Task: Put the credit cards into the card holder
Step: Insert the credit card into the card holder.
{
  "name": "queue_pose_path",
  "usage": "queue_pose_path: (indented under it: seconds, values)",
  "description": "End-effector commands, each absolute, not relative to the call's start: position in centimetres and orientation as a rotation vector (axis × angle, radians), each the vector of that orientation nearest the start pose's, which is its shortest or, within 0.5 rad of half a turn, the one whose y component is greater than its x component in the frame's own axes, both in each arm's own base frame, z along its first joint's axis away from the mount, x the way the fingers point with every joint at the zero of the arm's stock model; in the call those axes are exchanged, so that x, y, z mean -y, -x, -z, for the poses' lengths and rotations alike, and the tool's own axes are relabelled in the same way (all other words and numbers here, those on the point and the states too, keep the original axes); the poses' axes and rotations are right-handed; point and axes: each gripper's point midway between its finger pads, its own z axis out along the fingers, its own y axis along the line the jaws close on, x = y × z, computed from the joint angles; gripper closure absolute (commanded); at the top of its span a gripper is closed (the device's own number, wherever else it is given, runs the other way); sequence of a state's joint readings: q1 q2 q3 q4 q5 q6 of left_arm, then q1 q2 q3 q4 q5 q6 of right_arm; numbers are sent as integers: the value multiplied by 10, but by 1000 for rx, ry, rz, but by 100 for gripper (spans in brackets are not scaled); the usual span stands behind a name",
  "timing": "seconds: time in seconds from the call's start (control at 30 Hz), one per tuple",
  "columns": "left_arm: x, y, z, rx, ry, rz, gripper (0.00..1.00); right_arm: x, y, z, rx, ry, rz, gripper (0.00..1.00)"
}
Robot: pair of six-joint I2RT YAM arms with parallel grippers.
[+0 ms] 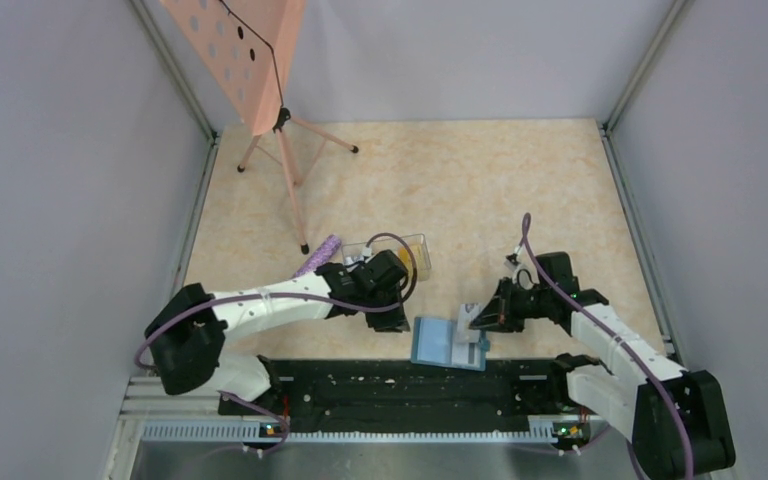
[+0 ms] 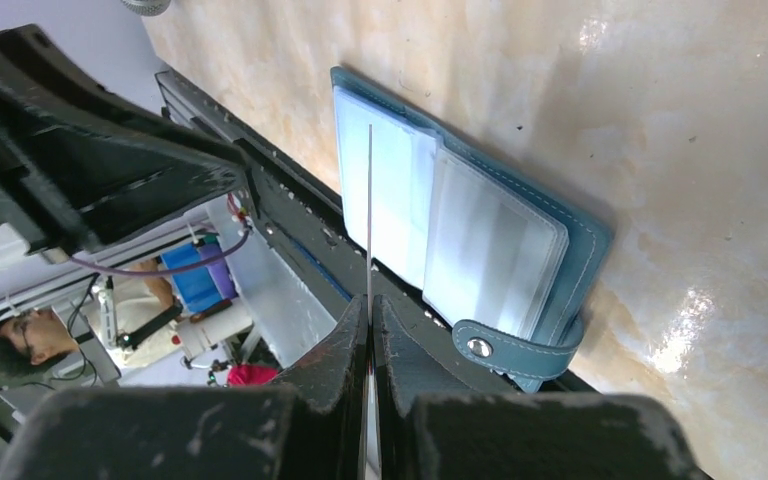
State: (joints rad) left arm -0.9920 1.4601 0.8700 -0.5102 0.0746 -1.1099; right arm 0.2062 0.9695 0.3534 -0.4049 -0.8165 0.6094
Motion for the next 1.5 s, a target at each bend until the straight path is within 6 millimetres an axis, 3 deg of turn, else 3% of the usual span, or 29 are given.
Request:
queue_pose_path:
  seconds: [0.0, 0.2, 0.3, 0.47, 0.6, 0.73, 1.03, 1.47]
  values:
    - [287, -131, -86, -2822, 191, 695, 74, -177, -139, -80, -2577, -132, -1357, 100]
    - [278, -116, -66, -2780, 270, 821, 73, -176, -146, -82, -2538, -114, -1325, 100]
    - [280, -115, -66, -2734, 272, 885, 73, -175, -144, -89, -2526, -113, -1316, 100]
    - [292, -113, -53, -2752, 223, 933, 73, -173, -131, -92, -2545, -109, -1317, 100]
    - [299, -109, -30, -2819, 197, 904, 73, -172, -123, -92, -2528, -125, -1318, 100]
    - [304, -110, -15, -2853, 177, 862, 74, -171, -111, -81, -2544, -142, -1334, 100]
    - [305, -112, -16, -2883, 117, 808, 75, -174, -96, -60, -2578, -176, -1348, 100]
    - [302, -105, 1, -2962, 127, 789, 77, -186, -104, -44, -2564, -172, -1364, 100]
